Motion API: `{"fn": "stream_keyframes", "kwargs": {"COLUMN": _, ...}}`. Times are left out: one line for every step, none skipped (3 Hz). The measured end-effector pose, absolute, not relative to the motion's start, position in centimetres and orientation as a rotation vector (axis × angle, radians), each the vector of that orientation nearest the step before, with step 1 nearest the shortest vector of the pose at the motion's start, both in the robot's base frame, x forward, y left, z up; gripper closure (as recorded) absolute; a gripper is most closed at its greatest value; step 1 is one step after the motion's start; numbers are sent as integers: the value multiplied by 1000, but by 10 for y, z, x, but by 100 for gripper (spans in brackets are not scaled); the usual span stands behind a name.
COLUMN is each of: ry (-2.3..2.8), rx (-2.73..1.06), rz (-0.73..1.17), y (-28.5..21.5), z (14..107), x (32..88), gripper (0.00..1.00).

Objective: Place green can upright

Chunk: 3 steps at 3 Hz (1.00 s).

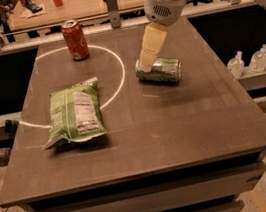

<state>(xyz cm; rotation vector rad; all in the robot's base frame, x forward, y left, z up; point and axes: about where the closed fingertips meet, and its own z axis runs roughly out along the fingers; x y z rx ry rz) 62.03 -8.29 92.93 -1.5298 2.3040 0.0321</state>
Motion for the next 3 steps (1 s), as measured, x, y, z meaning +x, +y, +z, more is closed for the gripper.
{"fn": "stream_keyframes", "kwargs": {"ry": 2338, "rx": -1516, "rz": 38, "y": -95, "z": 912, "x": 623, "gripper": 0}}
{"fn": "stream_keyframes", "kwargs": {"ry": 2340, "rx": -1589, "rz": 33, "y": -91, "z": 891, "x": 619, "gripper": 0}}
{"fn": "stream_keyframes", "kwargs": {"ry": 2332, "rx": -1646, "rz": 31, "y": -89, "z": 875, "x": 621, "gripper": 0}}
